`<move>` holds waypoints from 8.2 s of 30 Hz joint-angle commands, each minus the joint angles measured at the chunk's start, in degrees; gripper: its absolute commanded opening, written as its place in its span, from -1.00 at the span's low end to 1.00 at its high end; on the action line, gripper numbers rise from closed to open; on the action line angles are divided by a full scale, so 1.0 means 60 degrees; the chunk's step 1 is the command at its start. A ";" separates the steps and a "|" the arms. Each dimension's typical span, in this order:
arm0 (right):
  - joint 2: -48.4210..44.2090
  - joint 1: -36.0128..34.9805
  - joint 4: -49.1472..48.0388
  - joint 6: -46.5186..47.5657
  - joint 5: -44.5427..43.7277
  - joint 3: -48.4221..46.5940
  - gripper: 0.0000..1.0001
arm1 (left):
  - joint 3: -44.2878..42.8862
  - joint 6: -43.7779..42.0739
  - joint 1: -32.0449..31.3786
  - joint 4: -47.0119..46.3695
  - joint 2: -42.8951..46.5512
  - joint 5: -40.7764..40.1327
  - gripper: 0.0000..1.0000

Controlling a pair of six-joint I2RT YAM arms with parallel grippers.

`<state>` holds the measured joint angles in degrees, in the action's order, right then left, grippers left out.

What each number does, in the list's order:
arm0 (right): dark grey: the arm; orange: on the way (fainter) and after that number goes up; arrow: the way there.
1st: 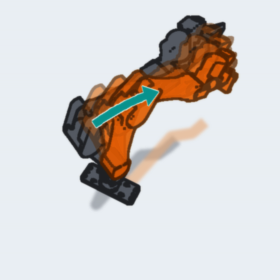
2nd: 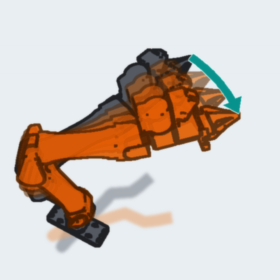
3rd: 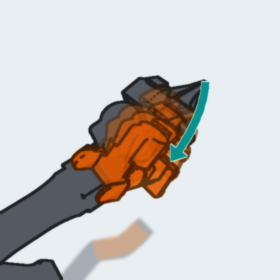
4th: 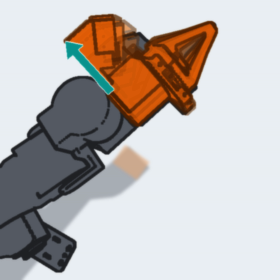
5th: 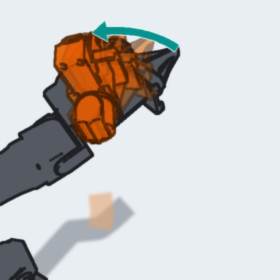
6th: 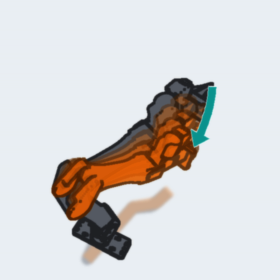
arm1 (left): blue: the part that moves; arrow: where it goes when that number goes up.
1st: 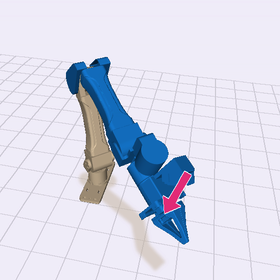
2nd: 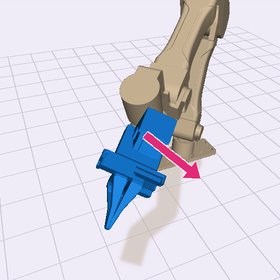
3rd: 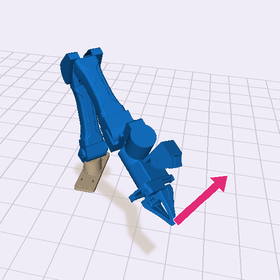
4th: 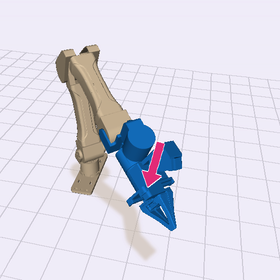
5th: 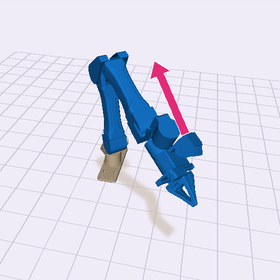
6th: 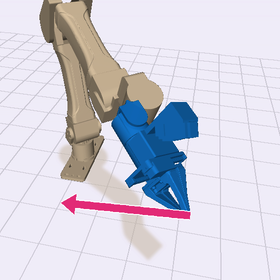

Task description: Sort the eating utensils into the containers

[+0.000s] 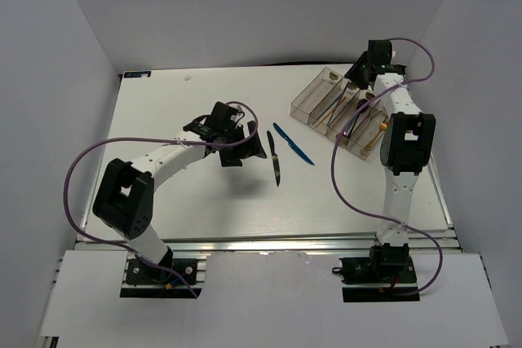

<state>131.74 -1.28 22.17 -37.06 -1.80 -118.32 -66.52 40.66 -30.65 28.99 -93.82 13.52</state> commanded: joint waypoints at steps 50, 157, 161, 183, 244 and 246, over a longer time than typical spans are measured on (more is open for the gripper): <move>-1.1630 -0.2365 0.3394 0.1504 -0.0271 0.8954 0.79 | -0.8029 0.0518 -0.1512 0.3444 -0.7257 -0.5213 0.14; -1.0868 -0.2672 0.2676 0.1753 0.1282 0.8866 0.75 | -0.8353 0.0942 -0.0604 0.4749 -0.9266 -0.4407 -0.78; -1.0854 -0.2673 0.2676 0.1753 0.1340 0.8837 0.75 | -0.7665 0.0884 -0.0677 0.4485 -0.8973 -0.4260 -1.00; -1.0693 -0.2687 -0.1921 0.0452 0.4417 1.1750 0.69 | -0.5876 -0.0215 -0.1263 0.3019 -0.5706 -0.3513 -1.00; -0.4689 -0.2819 -0.5101 -0.0811 0.5938 0.9687 0.67 | -0.6652 -0.0772 -0.1922 0.4177 -0.4901 -0.3368 -1.00; -0.4483 -0.2819 -0.5233 -0.0869 0.6158 0.9453 0.66 | -0.6594 -0.0772 -0.1937 0.4104 -0.4842 -0.3192 -1.00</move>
<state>103.15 -18.35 -5.54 -41.65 31.16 -58.22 -105.21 36.40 -41.71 55.18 -125.40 -8.40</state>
